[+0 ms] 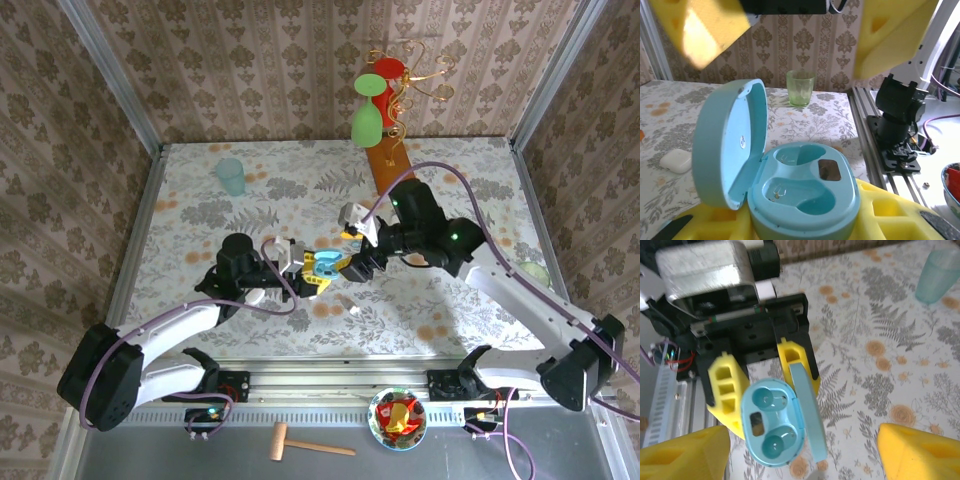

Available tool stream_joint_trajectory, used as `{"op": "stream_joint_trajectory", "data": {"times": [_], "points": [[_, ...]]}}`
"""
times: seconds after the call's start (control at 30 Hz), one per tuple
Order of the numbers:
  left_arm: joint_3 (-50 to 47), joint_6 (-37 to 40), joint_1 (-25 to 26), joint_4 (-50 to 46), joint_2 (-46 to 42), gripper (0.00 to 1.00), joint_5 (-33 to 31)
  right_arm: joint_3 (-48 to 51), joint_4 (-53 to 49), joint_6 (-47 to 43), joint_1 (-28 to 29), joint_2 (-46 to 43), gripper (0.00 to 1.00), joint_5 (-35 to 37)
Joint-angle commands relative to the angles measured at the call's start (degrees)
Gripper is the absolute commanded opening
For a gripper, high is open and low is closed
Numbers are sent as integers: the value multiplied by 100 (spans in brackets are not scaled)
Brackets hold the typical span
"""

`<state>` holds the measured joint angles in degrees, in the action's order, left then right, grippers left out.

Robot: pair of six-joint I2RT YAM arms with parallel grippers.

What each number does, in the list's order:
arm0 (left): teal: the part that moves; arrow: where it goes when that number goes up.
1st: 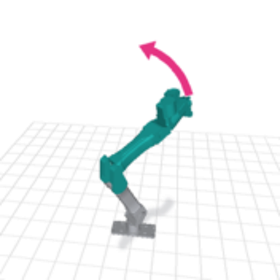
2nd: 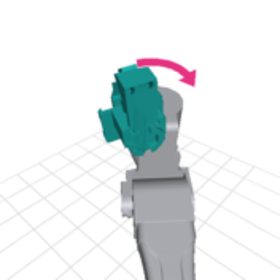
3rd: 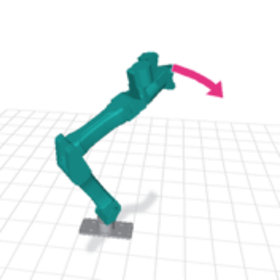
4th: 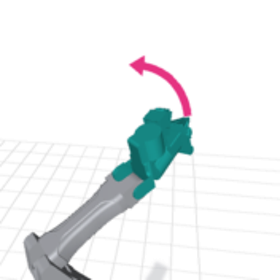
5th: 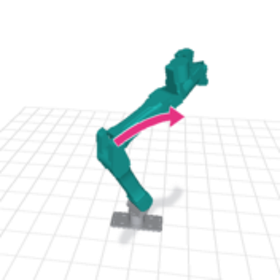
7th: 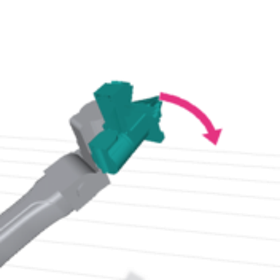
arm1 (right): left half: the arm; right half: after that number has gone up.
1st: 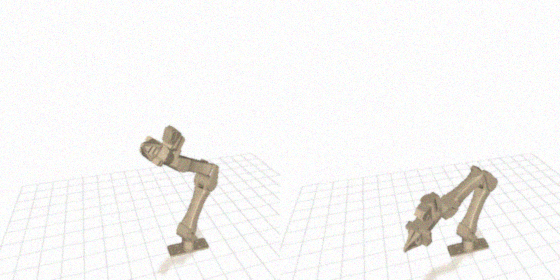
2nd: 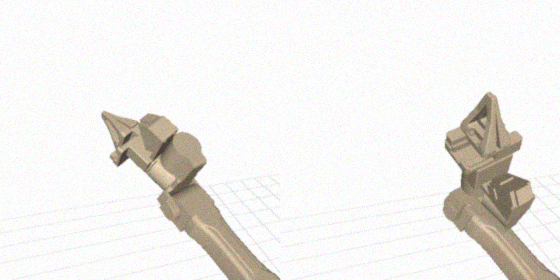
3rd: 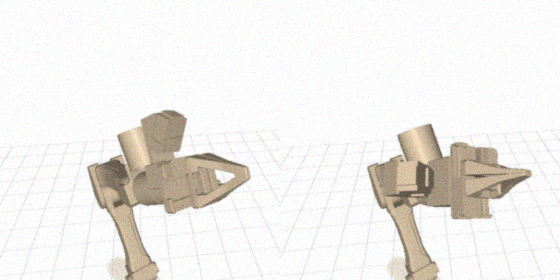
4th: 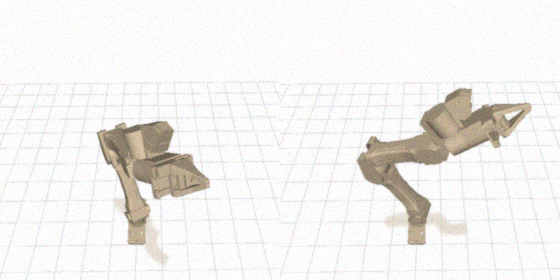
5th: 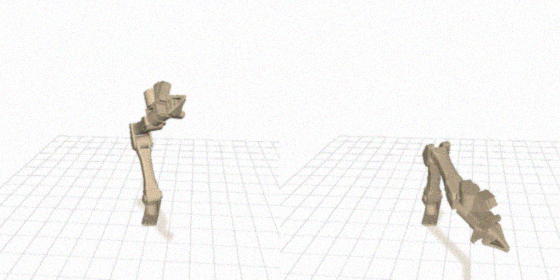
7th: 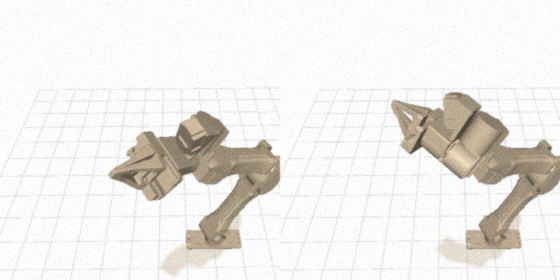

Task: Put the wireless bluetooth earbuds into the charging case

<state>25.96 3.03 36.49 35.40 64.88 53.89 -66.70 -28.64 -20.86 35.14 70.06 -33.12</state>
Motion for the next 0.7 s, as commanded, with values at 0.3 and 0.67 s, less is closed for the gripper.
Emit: {"op": "stream_joint_trajectory", "data": {"times": [0.3,0.67], "points": [[-209,-391,-352,1071,46,24,-532,1926,3625,3592,-1167,-770,78,1096],[-288,-383,-529,1363,27,23,-775,1895,2467,4472,-1343,444,73,2398]]}}
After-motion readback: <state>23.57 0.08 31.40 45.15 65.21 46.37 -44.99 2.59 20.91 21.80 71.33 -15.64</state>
